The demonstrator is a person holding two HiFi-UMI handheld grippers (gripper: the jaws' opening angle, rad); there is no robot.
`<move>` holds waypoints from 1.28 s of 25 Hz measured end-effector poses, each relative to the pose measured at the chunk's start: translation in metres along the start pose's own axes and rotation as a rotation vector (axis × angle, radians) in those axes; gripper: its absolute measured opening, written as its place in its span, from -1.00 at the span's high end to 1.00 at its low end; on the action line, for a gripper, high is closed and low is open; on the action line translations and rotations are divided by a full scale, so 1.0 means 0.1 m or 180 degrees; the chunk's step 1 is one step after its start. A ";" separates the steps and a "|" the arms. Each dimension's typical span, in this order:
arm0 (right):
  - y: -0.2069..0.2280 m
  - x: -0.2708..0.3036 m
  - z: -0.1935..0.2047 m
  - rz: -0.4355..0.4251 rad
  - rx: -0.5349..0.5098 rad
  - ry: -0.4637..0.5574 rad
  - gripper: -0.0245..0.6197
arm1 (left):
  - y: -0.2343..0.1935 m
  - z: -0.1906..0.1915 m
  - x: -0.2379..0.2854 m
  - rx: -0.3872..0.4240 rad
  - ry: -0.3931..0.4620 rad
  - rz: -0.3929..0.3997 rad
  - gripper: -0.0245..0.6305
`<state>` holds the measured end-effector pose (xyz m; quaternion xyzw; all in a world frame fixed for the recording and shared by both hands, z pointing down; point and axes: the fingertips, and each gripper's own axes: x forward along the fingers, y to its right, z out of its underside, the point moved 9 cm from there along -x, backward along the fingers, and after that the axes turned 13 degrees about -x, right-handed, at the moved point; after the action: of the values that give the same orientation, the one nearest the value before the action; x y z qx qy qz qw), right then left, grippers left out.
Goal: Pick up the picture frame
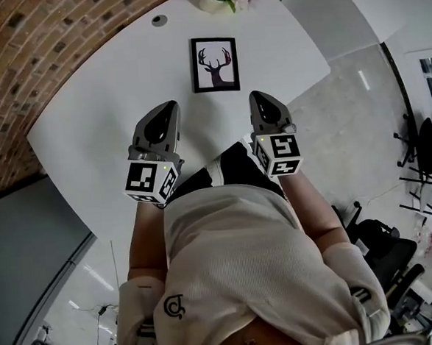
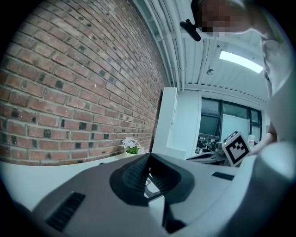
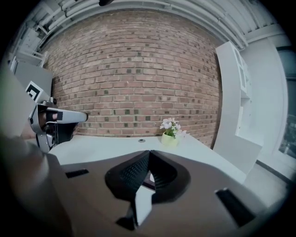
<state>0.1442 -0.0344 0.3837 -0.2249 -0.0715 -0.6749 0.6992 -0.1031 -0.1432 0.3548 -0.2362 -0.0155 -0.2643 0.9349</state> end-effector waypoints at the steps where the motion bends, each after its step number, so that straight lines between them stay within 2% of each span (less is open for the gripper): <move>1: 0.04 0.09 0.01 -0.0050 0.0011 -0.0037 0.90 | -0.02 0.02 0.05 -0.0014 -0.0011 -0.0053 0.88; 10: 0.43 0.93 0.26 -0.0614 0.0145 -0.0533 0.90 | -0.16 0.19 0.56 -0.0063 -0.0083 -0.0494 0.88; 16: 0.56 1.40 0.55 -0.0954 0.0186 -0.0973 0.90 | -0.27 0.42 0.77 -0.0253 -0.0187 -0.0776 0.88; 19: 0.55 1.60 0.71 -0.1168 0.0191 -0.1259 0.54 | -0.29 0.52 0.84 -0.0301 -0.0221 -0.0858 0.88; 20: 0.55 1.66 0.76 -0.1221 0.0183 -0.1353 0.50 | -0.29 0.55 0.85 -0.0315 -0.0225 -0.0881 0.88; 24: 0.56 1.87 0.93 -0.1270 0.0227 -0.1609 0.43 | -0.32 0.65 0.90 -0.0373 -0.0251 -0.0979 0.88; 29: 0.59 2.06 1.00 -0.1236 0.0533 -0.1665 0.35 | -0.33 0.71 0.90 -0.0381 -0.0286 -0.1078 0.88; 32: 0.58 2.12 1.05 -0.1203 0.0590 -0.1787 0.36 | -0.34 0.68 0.89 -0.0389 -0.0238 -0.1120 0.88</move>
<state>0.2386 -0.1858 0.5499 -0.3200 -0.3623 -0.6949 0.5324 -0.0368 -0.1808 0.4439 -0.2959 -0.0752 -0.4151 0.8570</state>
